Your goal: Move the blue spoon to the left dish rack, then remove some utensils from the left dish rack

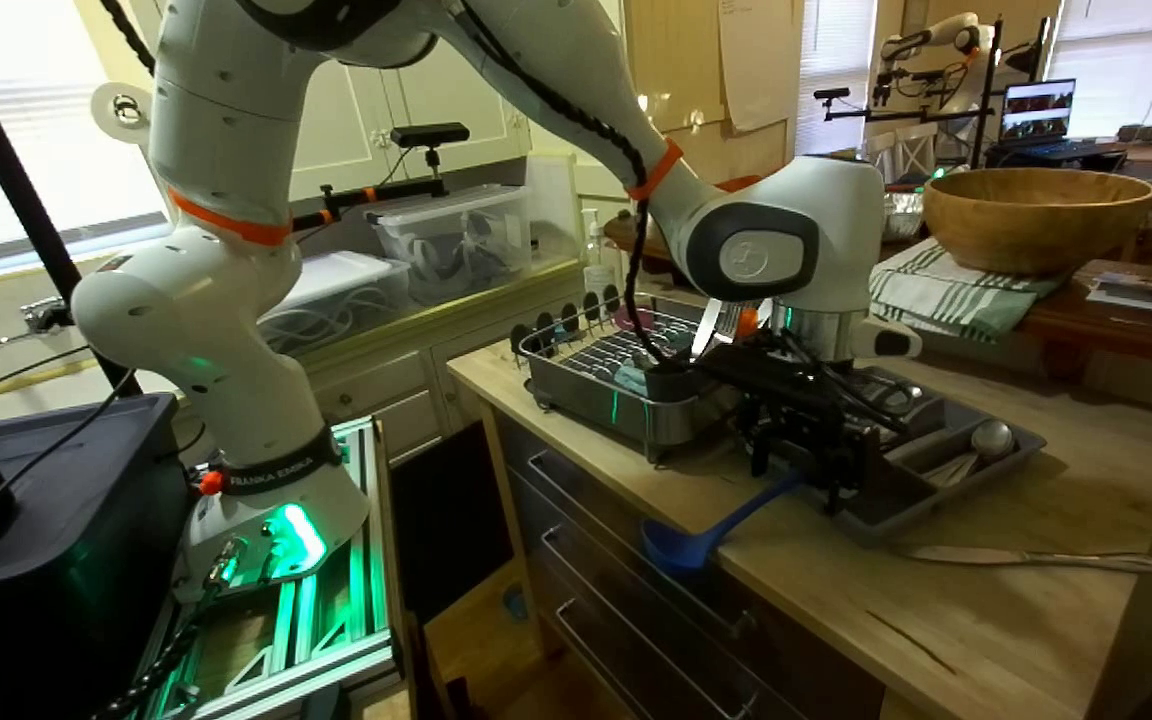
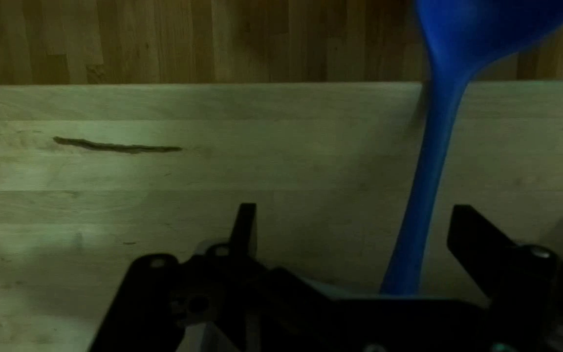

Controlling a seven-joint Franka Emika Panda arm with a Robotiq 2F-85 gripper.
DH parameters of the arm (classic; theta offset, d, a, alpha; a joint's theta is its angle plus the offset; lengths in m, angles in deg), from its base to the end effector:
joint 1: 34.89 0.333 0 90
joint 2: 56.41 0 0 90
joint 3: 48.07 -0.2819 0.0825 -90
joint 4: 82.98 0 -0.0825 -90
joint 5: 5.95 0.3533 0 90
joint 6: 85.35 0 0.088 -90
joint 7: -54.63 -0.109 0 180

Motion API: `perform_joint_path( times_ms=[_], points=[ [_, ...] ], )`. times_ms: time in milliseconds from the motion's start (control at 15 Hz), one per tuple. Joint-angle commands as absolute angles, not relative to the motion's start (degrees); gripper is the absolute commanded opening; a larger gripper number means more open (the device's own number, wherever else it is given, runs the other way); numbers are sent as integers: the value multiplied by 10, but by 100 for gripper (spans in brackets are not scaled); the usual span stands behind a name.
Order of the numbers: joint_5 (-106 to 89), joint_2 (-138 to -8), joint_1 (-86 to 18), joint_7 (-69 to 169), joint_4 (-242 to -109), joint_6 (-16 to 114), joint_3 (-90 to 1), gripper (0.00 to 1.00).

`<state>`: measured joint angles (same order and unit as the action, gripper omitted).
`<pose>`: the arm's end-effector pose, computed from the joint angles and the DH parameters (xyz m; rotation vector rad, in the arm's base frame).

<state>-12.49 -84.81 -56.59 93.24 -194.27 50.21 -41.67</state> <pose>0.5102 -0.2727 0.2125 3.0351 0.4267 -0.2009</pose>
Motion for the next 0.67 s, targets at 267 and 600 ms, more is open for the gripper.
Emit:
perform_joint_path(
  times_ms=[267, 600],
  points=[
    [-112, -819, -556, 951, -1975, 501, -418, 100],
    [-109, -825, -553, 944, -1985, 522, -420, 100]
  ],
)
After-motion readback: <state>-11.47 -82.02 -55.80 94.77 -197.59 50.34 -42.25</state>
